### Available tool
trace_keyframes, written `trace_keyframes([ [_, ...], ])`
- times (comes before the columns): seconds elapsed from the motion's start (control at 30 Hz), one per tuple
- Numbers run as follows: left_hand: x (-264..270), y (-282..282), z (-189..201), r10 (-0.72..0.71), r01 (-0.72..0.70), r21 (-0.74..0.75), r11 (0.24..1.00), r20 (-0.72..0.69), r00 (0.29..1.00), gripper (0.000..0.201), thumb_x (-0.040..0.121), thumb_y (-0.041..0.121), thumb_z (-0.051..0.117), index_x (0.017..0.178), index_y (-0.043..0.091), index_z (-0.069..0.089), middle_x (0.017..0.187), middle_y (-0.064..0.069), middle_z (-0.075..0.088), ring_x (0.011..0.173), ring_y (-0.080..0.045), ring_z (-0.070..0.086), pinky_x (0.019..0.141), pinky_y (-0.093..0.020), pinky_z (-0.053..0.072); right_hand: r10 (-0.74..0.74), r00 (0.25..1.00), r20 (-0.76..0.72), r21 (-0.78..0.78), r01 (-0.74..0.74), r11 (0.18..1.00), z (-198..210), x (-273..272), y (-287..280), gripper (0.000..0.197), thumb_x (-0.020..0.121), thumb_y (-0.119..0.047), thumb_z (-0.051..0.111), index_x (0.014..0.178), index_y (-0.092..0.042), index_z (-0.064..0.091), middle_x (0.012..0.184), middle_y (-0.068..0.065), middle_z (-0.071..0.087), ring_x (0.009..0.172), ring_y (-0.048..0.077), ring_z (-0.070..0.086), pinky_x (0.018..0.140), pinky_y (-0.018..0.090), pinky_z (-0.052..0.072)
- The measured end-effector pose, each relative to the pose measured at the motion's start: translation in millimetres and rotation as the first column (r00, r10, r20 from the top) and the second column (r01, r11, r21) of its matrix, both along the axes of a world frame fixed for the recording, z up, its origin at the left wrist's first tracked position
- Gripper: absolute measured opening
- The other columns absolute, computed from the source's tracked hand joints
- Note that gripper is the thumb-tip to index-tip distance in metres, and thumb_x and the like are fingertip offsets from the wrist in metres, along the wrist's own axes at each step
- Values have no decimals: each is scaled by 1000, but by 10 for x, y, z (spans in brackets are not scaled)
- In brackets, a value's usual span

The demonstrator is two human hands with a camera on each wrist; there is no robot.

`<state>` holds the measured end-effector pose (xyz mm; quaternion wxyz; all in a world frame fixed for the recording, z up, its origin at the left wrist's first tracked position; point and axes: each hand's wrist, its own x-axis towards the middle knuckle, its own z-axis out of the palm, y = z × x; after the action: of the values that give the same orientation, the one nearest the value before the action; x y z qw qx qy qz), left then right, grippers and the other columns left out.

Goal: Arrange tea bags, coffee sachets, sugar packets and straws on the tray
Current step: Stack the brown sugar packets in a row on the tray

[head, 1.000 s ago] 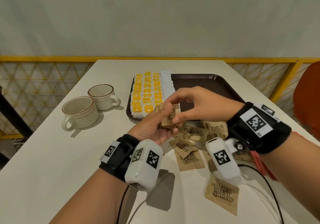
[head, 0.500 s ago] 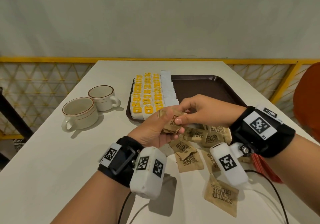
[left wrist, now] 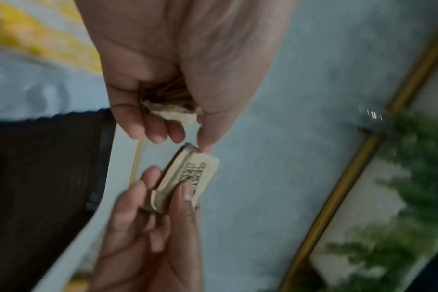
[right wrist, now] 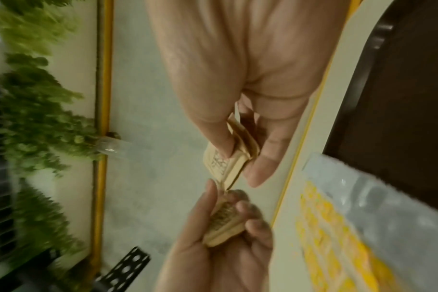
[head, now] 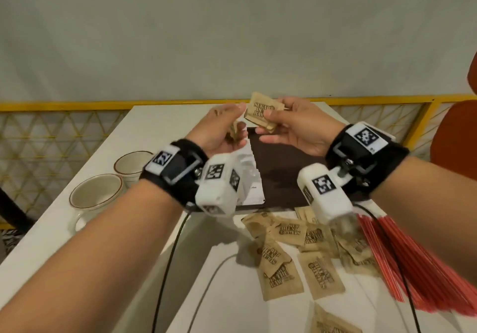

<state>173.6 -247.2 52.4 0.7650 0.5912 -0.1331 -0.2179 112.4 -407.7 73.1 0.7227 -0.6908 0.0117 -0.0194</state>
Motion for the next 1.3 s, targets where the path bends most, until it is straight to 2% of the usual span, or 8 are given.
trace_keyframes([
  [0.1,440,-196,132,10,-83,290,953,243,970,24,95,7,46,111,24,52,73,0,52,57,-14,50,52,-23,42,-102,994,-42,-31,101,994,-21,420,-195,29,94,1,53,123,2,51,107,17,64,84,23,66,69,30,60],
  [0.23,939,-447,226,-264,-155,751,641,406,875,33,95,3,34,105,14,64,86,-4,54,56,-14,46,44,-18,39,-212,966,-146,-236,174,956,-116,902,-502,10,90,-2,62,93,-11,59,117,20,62,94,25,63,73,35,58],
  [0.4,1460,-678,106,-498,-255,895,366,420,758,23,96,14,53,112,8,67,100,-5,61,59,-12,49,43,-13,42,-262,943,-205,-376,171,911,-332,1321,-687,14,88,8,58,89,-6,59,115,26,61,101,35,64,87,45,55],
  [0.53,1821,-844,-87,-554,-295,896,333,439,708,23,93,21,58,112,11,69,121,-5,64,101,-20,58,71,-24,44,-201,944,-262,-442,67,895,-533,1609,-716,23,88,11,57,103,-6,59,115,24,61,106,37,62,81,45,57],
  [0.7,2097,-958,-152,-650,-264,919,294,395,649,20,91,17,62,105,6,70,114,-5,65,91,-15,55,62,-14,42,-170,941,-292,-450,21,893,-707,1821,-704,25,88,10,58,108,-5,60,106,17,59,98,31,61,64,32,58],
  [0.8,2227,-1002,-207,-704,-282,934,220,352,616,17,87,17,67,101,9,71,114,-4,67,97,-14,56,77,-23,41,-179,939,-294,-465,24,885,-790,1903,-703,25,87,10,59,107,-5,61,106,16,60,98,30,61,69,35,58],
  [1.1,2332,-1106,-355,-736,-323,934,154,327,593,15,88,18,64,100,13,71,110,-3,67,89,-13,54,73,-25,40,-281,933,-223,-595,98,798,-899,2031,-720,22,79,0,73,100,-2,67,104,23,69,91,34,68,85,46,56],
  [1.3,2342,-1115,-373,-697,-302,934,188,344,629,16,86,17,67,99,10,72,109,-5,68,87,-13,53,66,-23,41,-329,915,-231,-585,140,799,-934,2024,-720,32,67,3,83,78,-11,57,83,12,65,77,27,67,70,41,60],
])
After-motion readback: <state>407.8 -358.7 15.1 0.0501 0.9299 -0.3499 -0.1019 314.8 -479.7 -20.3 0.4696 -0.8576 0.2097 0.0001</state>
